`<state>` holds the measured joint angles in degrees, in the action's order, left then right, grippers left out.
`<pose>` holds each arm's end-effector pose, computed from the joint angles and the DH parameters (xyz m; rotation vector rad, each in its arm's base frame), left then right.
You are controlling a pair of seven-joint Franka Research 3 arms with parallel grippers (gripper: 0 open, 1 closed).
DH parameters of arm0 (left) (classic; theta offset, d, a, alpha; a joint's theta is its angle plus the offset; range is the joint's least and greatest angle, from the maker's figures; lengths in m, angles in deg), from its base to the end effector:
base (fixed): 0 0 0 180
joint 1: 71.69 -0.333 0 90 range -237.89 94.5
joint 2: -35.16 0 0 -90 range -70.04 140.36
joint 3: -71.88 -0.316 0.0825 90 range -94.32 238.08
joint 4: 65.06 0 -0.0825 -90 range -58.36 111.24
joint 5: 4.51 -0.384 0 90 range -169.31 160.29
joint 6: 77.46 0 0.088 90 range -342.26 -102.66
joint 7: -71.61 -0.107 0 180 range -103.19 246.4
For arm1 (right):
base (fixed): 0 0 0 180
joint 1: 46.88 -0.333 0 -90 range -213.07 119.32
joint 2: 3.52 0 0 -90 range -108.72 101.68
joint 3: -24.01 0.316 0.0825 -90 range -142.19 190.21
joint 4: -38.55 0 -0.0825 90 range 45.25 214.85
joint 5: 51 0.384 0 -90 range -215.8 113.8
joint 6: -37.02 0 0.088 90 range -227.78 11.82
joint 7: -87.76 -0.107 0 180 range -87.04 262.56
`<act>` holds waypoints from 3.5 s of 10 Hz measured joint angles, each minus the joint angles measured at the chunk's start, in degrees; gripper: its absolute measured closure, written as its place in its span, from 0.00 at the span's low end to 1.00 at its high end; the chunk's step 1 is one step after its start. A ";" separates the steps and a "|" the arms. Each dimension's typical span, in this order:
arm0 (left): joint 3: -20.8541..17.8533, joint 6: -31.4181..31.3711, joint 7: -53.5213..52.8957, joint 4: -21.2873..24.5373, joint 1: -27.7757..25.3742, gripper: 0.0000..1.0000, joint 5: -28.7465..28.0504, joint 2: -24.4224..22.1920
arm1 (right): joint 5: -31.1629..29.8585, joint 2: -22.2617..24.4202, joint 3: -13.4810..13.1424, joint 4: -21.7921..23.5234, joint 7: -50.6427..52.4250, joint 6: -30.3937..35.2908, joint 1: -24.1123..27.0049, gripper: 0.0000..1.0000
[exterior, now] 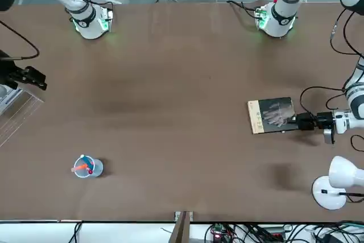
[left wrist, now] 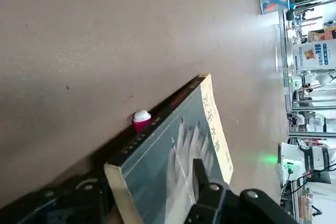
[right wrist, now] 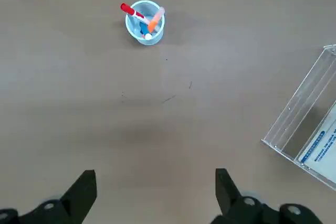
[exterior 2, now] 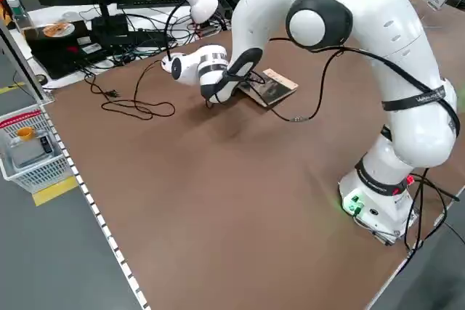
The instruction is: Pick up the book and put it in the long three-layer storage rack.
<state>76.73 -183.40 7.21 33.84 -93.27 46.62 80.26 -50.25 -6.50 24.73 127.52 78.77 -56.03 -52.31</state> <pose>0.5951 0.1170 0.1193 2.1144 -0.2721 0.0590 0.5720 0.0628 0.6084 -3.1244 0.0784 -0.0269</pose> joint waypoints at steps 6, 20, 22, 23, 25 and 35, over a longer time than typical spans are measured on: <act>-0.04 -0.03 0.00 -0.05 -0.04 0.55 0.00 0.11 | 0.00 0.00 0.00 0.00 0.00 0.00 0.00 0.00; -0.17 1.06 1.49 -0.29 -0.59 0.96 0.14 0.17 | 0.00 0.00 0.00 0.00 -0.01 0.00 0.01 0.00; -0.17 1.93 2.48 -0.52 -0.61 0.96 0.15 0.17 | 0.00 0.00 0.00 0.00 -0.01 0.00 0.01 0.00; -0.17 2.95 4.03 -0.88 -0.61 0.96 0.15 0.18 | 0.00 0.00 0.00 0.00 -0.01 0.00 0.01 0.00; -0.18 5.62 7.28 -2.19 -0.59 0.96 0.14 0.18 | 0.00 0.00 0.00 0.00 -0.01 0.00 0.01 0.00; 1.93 22.87 22.60 -11.04 -0.36 0.96 2.66 -0.08 | 0.00 0.00 0.00 0.00 -0.02 0.00 0.01 0.00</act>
<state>78.66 -160.53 29.81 22.80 -93.64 49.28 80.18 -50.25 -6.50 24.73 127.52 78.75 -56.04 -52.29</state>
